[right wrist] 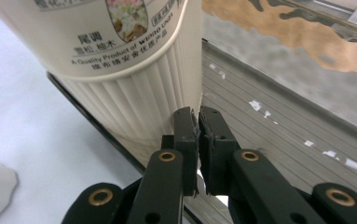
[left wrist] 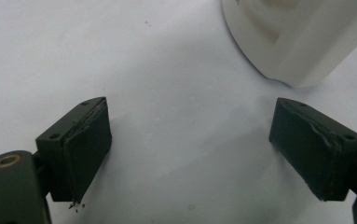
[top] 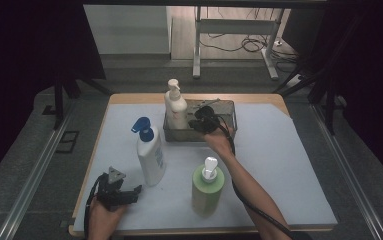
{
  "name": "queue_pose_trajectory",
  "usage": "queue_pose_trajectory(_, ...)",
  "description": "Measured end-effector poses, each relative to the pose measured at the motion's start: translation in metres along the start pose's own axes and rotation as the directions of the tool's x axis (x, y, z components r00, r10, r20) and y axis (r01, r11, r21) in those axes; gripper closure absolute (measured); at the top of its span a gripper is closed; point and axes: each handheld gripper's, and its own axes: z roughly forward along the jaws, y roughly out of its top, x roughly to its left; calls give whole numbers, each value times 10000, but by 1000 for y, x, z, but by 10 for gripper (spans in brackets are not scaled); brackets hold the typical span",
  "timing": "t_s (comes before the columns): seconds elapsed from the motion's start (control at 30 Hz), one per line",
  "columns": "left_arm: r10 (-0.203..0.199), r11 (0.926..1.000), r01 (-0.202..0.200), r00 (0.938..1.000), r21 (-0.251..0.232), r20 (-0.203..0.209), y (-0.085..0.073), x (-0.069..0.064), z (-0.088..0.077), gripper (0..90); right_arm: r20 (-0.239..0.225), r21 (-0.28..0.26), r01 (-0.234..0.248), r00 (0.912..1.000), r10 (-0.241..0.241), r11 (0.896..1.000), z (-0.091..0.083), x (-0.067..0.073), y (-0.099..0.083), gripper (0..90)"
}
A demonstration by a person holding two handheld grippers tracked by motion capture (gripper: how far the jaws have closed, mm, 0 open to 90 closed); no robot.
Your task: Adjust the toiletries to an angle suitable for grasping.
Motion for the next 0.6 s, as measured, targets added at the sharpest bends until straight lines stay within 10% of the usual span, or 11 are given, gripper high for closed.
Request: queue_pose_trajectory(0.6,2,10000,-2,10000,-1,0,0,0,0,127,-602,-117,230,9979,-237,9997,3,16,7,854)
